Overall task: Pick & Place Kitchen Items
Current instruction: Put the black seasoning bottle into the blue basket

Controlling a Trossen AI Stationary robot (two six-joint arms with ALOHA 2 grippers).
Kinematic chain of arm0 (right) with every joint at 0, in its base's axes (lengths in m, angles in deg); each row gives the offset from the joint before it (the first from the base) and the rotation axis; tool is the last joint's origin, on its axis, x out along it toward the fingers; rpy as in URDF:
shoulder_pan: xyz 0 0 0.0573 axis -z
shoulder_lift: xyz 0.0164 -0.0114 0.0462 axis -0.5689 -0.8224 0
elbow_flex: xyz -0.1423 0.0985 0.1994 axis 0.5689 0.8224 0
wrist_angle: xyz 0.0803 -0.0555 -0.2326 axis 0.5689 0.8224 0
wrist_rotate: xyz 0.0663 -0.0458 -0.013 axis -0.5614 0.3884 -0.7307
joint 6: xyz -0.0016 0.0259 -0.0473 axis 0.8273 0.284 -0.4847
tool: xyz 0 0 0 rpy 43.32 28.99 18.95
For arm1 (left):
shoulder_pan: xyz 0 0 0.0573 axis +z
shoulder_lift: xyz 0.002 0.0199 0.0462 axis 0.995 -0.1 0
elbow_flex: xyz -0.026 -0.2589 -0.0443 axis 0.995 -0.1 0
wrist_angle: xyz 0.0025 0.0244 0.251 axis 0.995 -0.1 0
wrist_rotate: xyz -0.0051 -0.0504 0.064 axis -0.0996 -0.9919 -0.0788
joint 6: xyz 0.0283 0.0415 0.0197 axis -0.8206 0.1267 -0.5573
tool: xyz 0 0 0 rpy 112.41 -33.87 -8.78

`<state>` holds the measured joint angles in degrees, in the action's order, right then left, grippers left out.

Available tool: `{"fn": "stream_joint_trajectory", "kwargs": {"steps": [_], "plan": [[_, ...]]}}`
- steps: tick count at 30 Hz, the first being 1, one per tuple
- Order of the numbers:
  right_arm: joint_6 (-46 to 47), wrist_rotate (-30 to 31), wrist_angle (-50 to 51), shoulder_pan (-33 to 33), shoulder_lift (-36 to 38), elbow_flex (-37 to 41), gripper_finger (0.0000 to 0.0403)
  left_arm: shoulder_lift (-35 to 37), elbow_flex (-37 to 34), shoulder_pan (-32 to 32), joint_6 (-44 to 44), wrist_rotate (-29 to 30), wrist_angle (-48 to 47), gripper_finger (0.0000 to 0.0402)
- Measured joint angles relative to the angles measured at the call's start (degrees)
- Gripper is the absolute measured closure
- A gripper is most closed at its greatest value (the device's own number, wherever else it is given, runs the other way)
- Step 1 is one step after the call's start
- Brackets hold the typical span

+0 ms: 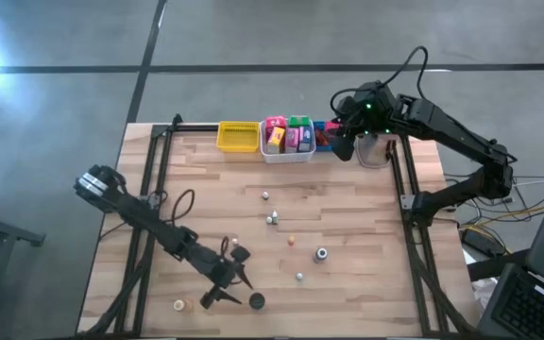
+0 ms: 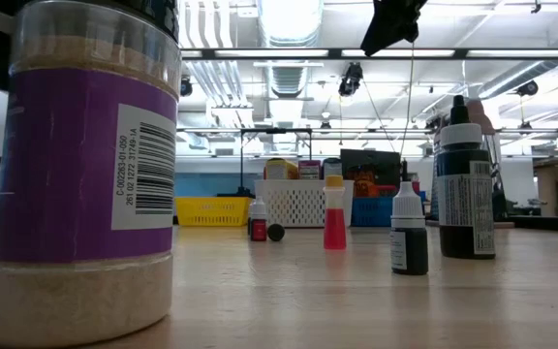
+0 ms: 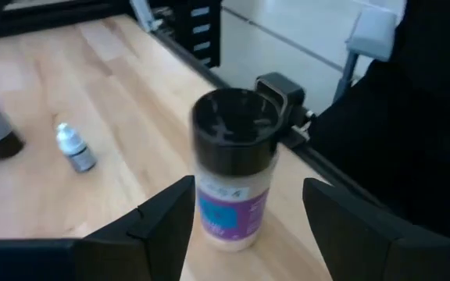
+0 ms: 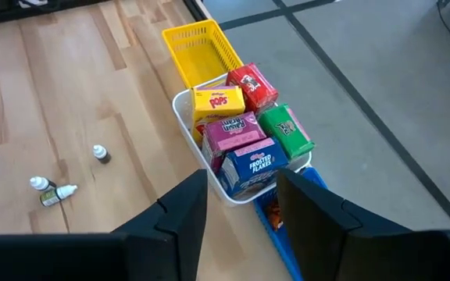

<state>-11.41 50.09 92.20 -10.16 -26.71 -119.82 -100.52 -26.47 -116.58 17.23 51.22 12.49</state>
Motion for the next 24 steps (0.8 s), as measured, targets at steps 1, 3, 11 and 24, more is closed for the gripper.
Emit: {"fn": "stream_joint_trajectory", "kwargs": {"steps": [1,3,11,24], "plan": [[0.0,0.0,0.0,0.0,0.0,0.0,0.0249,-0.6,0.0,0.0,-0.3,-0.7,0.3,0.0158],[0.1,0.0,0.0,0.0,0.0,0.0,0.0246,-1.6,0.0,0.0,-0.7,-0.9,0.2,0.0159],[1.1,0.0,0.0,0.0,0.0,0.0,0.0241,-3.7,0.0,0.0,-3.7,-0.9,1.3,0.0159],[1.0,0.0,-0.1,0.0,0.0,0.0,0.0277,-7.5,-1.0,4.1,-5.5,-9.9,9.4,0.0146]]}}
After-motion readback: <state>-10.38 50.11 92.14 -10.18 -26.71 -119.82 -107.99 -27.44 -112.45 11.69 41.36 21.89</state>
